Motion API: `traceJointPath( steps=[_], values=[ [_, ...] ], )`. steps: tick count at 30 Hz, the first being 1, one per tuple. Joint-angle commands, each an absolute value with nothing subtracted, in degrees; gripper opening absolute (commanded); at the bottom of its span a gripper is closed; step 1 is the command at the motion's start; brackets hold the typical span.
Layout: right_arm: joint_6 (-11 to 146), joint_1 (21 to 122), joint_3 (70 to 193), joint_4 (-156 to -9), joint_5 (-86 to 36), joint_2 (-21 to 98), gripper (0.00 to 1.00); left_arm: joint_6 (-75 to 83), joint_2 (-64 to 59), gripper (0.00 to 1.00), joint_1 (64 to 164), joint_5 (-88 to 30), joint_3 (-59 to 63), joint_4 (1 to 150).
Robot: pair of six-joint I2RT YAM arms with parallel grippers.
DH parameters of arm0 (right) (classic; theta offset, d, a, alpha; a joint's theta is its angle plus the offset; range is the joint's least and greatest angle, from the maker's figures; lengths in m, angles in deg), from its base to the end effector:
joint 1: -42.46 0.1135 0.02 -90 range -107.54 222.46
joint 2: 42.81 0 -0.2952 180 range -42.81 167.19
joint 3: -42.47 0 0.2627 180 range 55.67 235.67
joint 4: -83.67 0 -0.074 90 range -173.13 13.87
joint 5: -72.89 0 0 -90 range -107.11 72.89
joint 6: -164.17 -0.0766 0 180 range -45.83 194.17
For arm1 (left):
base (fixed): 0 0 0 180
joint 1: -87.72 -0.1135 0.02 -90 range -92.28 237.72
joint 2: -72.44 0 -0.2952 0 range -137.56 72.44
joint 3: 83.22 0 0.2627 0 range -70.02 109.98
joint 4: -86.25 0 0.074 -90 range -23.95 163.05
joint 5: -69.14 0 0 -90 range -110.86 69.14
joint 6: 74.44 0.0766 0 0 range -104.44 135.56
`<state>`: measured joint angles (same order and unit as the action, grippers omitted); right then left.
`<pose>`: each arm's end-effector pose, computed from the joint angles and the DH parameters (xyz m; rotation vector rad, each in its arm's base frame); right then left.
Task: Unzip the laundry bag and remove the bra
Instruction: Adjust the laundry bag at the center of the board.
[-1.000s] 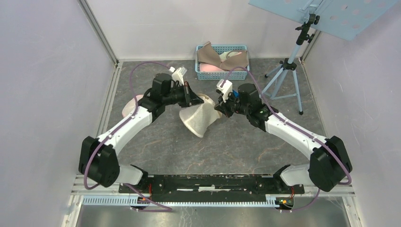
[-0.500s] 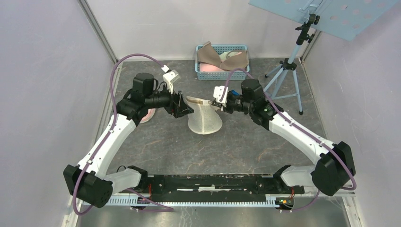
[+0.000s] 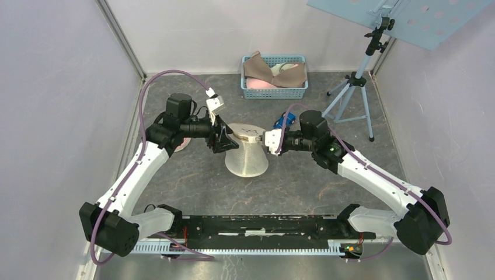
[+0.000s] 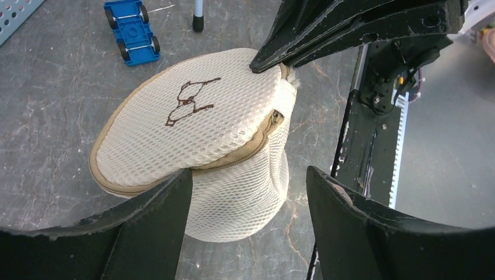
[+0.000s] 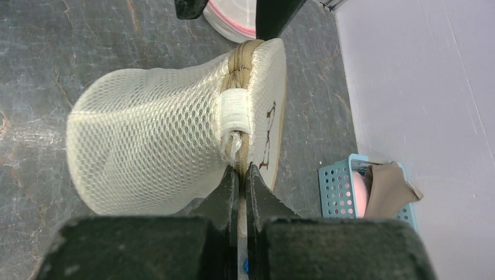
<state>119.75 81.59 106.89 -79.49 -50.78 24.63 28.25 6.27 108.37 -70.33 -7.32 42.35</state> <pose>0.2049 0.2214 0.3255 -1.5323 1.0991 0.4844 0.2247 -0.1469 0.3584 1.0579 1.8041 -1.0084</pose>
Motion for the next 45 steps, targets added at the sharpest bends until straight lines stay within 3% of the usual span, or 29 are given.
traceJointPath(
  steps=[1, 10, 17, 29, 31, 38, 39, 42, 43, 45],
  values=[
    [123.44, 83.35, 106.13, -81.74, -51.12, 22.58, 0.0, 36.07, 8.52, 0.78, 108.99, -74.35, -8.29, 45.68],
    [123.21, 83.94, 106.12, -81.33, -49.83, 23.28, 0.0, 40.45, 12.87, 0.74, 108.89, -75.23, -10.76, 47.48],
    [122.91, 84.2, 105.53, -81.29, -49.72, 22.99, 0.0, 36.36, 14.68, 0.8, 108.9, -75.0, -13.37, 55.15],
    [121.95, 85.31, 105.94, -81.61, -50.77, 22.99, 0.0, 43.89, 8.55, 0.69, 111.83, -73.75, -13.75, 47.49],
    [121.48, 85.34, 105.88, -81.61, -51.11, 22.97, 0.0, 44.48, 8.48, 0.6, 112.1, -73.12, -14.41, 47.4],
    [122.6, 85.34, 105.16, -78.22, -52.76, 21.29, 0.01, 49.24, 7.85, 0.05, 112.13, -74.98, -14.33, 42.85],
    [123.2, 85.3, 105.07, -77.18, -53.03, 20.88, 0.1, 50.34, 7.83, 0.03, 112.12, -75.89, -14.19, 42.0],
    [123.74, 85.34, 105.68, -72.77, -53.91, 19.76, 0.63, 50.54, 7.99, 0.02, 112.05, -78.02, -14.3, 42.11],
    [123.4, 85.39, 106.01, -71.48, -54.25, 19.41, 0.73, 50.92, 7.99, 0.02, 112.07, -78.77, -14.3, 42.05],
    [122.38, 85.33, 106.34, -70.52, -55.2, 18.73, 0.8, 51.95, 8.15, 0.02, 112.14, -80.01, -14.21, 41.64]
  ],
)
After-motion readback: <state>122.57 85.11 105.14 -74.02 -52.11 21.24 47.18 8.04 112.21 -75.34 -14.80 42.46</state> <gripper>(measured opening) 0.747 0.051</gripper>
